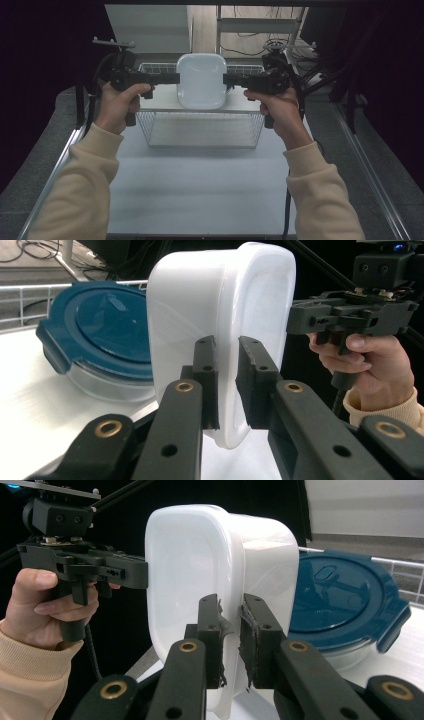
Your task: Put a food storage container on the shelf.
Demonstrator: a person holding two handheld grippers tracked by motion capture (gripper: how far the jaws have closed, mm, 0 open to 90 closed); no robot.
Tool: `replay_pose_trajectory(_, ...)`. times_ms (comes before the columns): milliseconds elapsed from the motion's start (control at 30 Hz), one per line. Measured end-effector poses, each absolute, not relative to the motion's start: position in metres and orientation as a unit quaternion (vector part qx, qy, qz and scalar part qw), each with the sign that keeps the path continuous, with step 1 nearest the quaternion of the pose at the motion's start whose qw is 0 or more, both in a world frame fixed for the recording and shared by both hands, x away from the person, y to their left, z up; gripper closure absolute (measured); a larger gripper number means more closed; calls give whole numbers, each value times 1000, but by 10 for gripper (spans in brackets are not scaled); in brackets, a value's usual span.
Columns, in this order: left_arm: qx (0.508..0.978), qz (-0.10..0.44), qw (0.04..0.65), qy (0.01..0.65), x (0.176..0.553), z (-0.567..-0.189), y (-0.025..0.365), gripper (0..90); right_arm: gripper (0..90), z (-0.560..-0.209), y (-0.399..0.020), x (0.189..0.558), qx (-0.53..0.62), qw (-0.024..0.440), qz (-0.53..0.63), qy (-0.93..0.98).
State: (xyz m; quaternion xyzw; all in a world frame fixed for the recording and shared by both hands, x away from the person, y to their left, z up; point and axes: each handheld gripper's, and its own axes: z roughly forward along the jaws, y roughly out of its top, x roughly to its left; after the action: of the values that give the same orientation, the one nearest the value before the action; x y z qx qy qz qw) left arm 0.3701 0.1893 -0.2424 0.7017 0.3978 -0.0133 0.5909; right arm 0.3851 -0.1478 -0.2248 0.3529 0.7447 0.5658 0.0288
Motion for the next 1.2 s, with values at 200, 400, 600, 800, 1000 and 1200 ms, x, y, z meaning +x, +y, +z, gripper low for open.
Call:
replay_pose_trajectory(200, 700, -19, 587, 406, 387, -234, 188, 798, 794, -216, -148, 402, 359, 25, 563, 744)
replay_pose_trajectory(400, 703, -23, 580, 412, 404, -231, 187, 797, 794, -215, -148, 418, 368, 19, 561, 741)
replay_pose_trajectory(600, 701, -35, 574, 421, 417, -237, 185, 797, 794, -219, -149, 428, 382, 13, 552, 741)
replay_pose_trajectory(800, 693, -48, 574, 434, 429, -241, 184, 797, 790, -223, -150, 439, 397, 0, 548, 736)
replay_pose_trajectory(1000, 679, -78, 571, 454, 445, -242, 188, 792, 769, -221, -148, 453, 415, -22, 540, 732)
replay_pose_trajectory(1200, 664, -110, 570, 471, 463, -246, 189, 770, 735, -224, -147, 474, 449, -44, 530, 718)
